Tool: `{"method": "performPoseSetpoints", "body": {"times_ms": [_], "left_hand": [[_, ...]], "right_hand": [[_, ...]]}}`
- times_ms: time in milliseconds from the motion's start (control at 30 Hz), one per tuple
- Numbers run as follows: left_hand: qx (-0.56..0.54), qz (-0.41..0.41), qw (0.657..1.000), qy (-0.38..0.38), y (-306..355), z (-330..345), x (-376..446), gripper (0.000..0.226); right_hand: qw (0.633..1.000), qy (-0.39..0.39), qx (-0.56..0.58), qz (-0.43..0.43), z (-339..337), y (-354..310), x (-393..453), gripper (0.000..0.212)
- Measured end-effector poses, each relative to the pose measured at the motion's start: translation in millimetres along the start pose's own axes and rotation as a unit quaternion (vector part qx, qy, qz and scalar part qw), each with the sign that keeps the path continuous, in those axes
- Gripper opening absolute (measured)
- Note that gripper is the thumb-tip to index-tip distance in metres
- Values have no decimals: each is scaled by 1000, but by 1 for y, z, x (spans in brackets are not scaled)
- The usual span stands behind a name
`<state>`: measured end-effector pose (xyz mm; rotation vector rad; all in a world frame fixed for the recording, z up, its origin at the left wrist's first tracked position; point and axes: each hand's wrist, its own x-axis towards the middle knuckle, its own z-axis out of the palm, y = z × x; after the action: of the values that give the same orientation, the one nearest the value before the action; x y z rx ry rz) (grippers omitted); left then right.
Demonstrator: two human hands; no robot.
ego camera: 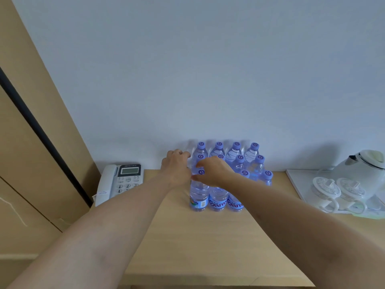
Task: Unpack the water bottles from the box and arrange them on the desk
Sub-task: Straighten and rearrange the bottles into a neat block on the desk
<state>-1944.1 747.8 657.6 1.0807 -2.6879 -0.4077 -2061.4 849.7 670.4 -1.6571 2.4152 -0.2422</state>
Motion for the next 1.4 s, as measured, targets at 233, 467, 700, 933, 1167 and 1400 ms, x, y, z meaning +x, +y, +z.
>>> {"method": "performPoseSetpoints", "body": {"times_ms": [233, 467, 700, 933, 1167, 1400], "left_hand": [[4, -5, 1000, -2, -25, -5, 0, 50], [7, 1, 1000, -6, -32, -3, 7, 51], [-5, 11, 1000, -9, -27, 2, 18, 53], [-7, 16, 1000, -7, -21, 4, 25, 53], [-8, 16, 1000, -1, -18, 4, 24, 53], [-3, 12, 1000, -1, -25, 3, 22, 54]], "right_hand": [[999, -7, -26, 16, 2, -14, 7, 26], [999, -33, -4, -11, -1, -15, 15, 39], [999, -39, -32, 20, -5, -9, 21, 37], [997, -63, -40, -10, -7, -12, 21, 34], [997, -62, -39, -35, -4, -10, 23, 39], [994, -70, -61, -66, -10, -14, 18, 37]]}}
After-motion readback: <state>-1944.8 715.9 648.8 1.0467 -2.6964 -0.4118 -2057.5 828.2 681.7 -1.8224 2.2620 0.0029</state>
